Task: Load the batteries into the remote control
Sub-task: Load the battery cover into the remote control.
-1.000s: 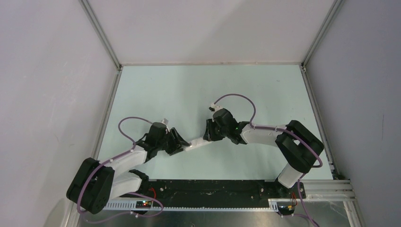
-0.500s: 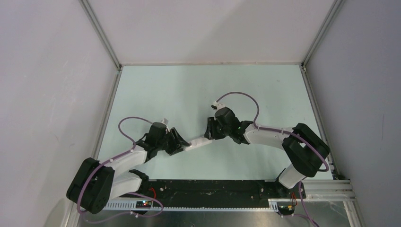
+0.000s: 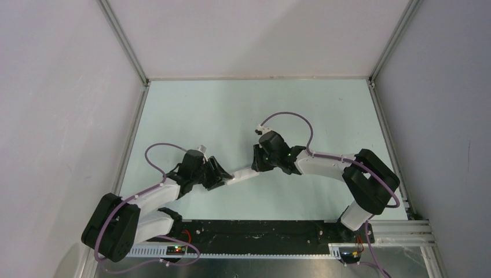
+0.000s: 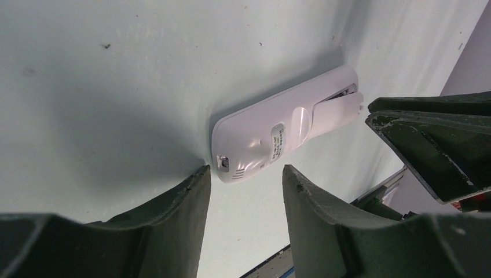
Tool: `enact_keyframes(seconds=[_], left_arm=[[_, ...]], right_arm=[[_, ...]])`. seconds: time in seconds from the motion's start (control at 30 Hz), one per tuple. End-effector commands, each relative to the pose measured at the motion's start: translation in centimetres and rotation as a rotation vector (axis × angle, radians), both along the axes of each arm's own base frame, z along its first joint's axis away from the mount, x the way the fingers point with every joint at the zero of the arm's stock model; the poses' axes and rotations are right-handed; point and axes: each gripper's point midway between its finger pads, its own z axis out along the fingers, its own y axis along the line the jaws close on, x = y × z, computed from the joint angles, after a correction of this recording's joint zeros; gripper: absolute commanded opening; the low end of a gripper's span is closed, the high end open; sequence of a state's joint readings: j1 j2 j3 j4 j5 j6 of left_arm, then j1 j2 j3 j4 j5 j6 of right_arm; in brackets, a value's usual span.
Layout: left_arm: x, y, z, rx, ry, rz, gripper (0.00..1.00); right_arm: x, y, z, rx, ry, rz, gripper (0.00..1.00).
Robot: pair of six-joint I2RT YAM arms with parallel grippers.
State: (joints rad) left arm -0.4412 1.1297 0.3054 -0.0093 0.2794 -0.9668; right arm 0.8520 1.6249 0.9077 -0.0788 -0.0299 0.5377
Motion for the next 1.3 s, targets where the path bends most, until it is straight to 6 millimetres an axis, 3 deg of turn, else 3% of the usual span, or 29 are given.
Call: enact_keyframes(seconds=[0.0, 0.43, 0.7, 1.27], left_arm=[[-1.4, 1.4, -2.1, 0.098, 0.049, -0.016, 0.56], [-1.3, 1.4, -2.1, 0.101, 0.047, -0.019, 0.56], [-1.3, 1.4, -2.1, 0.100, 0.046, -0.022, 0.56], [-1.4, 1.3, -2.3, 0.106, 0.053, -0.040, 0.56]], right_arm=[[0.7, 0.8, 0.6, -0.006, -0.027, 0.011, 0.26], [0.7, 0.7, 0.3, -0.022, -0.027, 0.005, 0.34], [0.5, 1.3, -0.1, -0.009, -0.006, 0.020, 0.25], [1.0, 1.8, -0.6, -0.037, -0.039, 0.046, 0.20]])
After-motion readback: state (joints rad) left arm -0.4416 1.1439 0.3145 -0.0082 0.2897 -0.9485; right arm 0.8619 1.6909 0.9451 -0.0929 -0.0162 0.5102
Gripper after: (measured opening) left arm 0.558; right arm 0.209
